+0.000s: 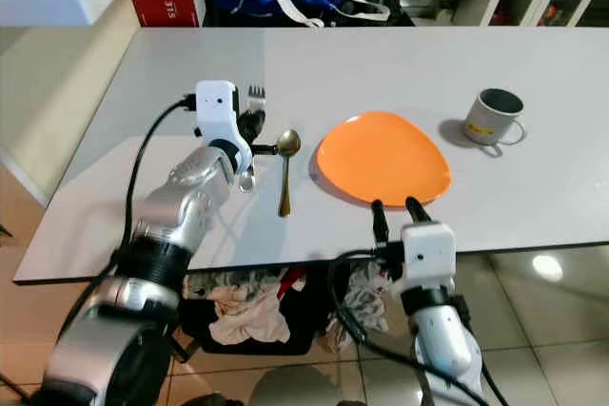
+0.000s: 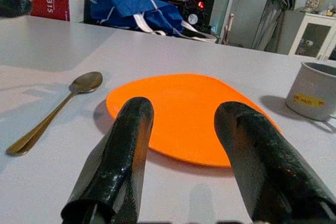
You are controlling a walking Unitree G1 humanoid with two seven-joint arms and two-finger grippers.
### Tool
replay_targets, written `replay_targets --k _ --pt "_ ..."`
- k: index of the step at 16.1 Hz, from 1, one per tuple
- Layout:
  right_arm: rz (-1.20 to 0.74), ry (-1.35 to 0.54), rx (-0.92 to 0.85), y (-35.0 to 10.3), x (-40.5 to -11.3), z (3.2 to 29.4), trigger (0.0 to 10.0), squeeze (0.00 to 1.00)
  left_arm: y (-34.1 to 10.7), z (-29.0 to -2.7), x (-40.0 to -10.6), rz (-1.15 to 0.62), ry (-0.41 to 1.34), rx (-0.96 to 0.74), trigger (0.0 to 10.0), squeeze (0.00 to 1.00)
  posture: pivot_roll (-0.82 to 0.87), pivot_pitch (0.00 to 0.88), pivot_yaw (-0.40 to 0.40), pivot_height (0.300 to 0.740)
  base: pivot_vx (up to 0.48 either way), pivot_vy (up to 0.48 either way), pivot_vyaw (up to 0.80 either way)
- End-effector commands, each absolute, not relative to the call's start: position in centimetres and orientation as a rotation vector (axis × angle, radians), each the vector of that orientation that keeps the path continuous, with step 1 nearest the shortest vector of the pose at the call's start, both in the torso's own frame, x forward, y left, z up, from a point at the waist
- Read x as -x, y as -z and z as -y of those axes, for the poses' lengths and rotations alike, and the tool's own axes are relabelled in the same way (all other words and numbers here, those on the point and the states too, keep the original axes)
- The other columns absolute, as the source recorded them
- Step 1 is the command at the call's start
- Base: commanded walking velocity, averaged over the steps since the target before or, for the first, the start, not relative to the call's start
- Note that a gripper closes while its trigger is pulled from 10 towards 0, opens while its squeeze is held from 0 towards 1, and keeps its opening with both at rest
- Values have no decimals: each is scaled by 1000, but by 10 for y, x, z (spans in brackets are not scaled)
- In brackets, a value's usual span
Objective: Setting the table
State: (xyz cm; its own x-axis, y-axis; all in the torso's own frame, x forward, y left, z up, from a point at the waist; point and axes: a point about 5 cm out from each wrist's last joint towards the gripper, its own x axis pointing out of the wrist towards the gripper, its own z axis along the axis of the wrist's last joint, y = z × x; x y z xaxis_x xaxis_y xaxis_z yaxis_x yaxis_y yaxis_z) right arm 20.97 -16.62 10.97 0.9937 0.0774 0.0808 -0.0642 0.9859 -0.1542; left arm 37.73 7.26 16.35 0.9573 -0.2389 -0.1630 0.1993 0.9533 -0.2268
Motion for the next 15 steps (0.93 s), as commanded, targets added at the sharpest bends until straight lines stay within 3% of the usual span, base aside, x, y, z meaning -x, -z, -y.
replay_targets --k 1,5,15 --pt "88 -63 165 -113 -207 167 10000 0 -164 -73 -382 -206 218 226 0 0 -186 58 20 740 0 0 0" --pt "67 -38 172 -112 -193 171 10000 0 -146 -77 -386 -282 165 239 0 0 -222 73 24 740 0 0 0" --pt "29 -21 182 -113 -176 174 10000 0 -135 -77 -390 -282 163 198 0 0 -260 99 25 740 0 0 0"
